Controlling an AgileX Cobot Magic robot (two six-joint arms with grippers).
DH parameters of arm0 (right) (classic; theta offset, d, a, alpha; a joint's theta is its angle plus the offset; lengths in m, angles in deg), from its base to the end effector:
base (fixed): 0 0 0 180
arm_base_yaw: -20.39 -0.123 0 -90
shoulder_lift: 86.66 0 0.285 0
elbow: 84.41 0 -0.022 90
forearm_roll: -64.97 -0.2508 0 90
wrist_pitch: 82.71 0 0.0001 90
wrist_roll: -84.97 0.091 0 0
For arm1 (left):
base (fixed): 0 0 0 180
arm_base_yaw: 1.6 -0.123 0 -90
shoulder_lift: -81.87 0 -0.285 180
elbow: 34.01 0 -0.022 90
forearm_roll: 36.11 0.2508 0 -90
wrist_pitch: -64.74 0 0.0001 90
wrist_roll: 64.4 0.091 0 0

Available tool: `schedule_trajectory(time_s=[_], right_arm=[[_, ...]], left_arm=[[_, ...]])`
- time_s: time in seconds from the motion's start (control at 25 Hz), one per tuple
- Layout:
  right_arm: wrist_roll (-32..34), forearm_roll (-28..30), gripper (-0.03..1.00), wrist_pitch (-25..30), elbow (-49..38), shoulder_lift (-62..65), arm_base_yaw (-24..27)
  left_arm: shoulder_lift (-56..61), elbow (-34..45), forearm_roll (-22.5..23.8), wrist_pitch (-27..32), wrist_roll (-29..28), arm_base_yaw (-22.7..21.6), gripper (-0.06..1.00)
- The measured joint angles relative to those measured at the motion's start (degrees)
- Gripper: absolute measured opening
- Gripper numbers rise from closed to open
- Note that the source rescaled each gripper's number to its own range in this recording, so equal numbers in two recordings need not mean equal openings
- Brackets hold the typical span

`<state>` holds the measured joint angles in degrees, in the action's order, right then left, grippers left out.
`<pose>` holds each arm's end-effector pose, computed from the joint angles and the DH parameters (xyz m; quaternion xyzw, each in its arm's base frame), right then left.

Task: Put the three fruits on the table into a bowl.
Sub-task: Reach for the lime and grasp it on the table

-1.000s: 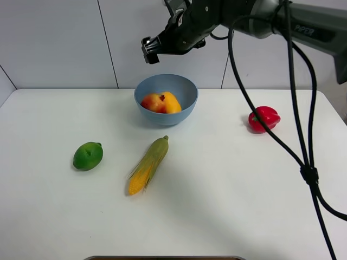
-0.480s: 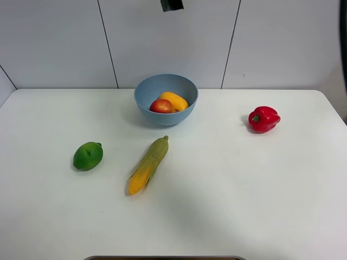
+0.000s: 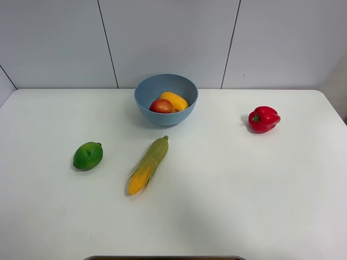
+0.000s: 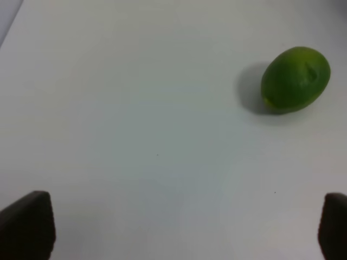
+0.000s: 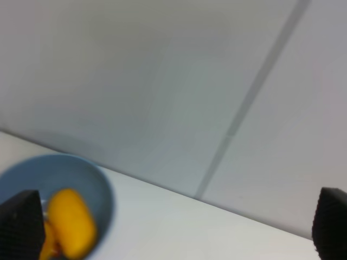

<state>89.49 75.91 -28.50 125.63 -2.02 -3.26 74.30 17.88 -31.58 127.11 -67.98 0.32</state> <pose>0.3023 0.1171 0.4877 -0.1520 0.8465 0.0300 0.5093 -0.0003 0.0064 0.2591 -0.0137 0.8731 0.0162 0.4871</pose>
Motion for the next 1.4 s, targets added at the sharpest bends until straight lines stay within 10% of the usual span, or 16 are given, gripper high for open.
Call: schedule_trajectory(time_s=[0.8, 1.4], right_arm=[[-3.5, 12.6, 1.00, 15.2, 0.1, 25.5, 4.1], [-5.0, 3.4, 1.00, 15.7, 0.1, 43.7, 14.4]], left_arm=[[0.0, 0.0, 0.0, 0.0, 0.0, 0.0, 1.00], [0.0, 0.0, 0.0, 0.0, 0.0, 0.0, 1.00]])
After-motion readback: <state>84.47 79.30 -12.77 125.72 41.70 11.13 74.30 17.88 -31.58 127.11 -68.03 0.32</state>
